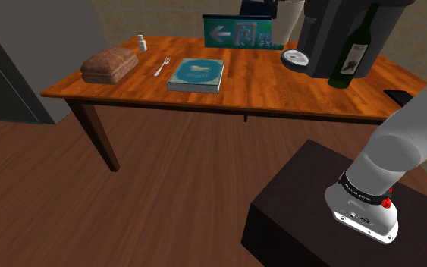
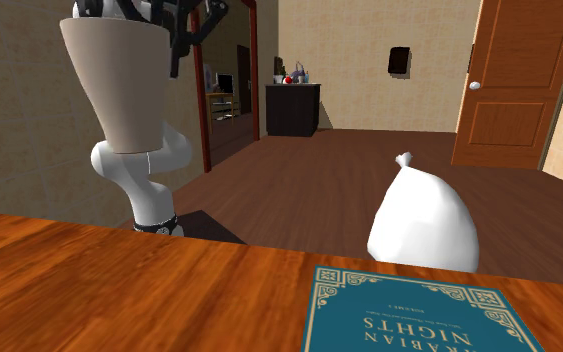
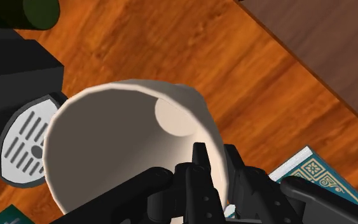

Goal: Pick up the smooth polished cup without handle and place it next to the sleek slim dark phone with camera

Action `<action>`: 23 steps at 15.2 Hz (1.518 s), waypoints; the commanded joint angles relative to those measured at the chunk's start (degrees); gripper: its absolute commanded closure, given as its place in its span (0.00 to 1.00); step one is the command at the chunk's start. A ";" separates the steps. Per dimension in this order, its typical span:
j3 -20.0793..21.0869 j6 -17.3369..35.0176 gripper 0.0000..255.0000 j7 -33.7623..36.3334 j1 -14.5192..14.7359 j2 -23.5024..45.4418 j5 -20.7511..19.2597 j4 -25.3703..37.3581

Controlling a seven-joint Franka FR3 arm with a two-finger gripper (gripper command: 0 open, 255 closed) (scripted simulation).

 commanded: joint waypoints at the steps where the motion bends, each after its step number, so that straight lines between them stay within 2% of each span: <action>1: -1.52 0.90 1.00 -2.30 -0.82 -3.63 0.01 -4.03; 12: -10.76 2.18 1.00 -15.18 -4.75 -17.53 -3.19 -16.61; 23: -21.56 2.34 1.00 -29.12 -8.64 -25.36 -9.21 -20.92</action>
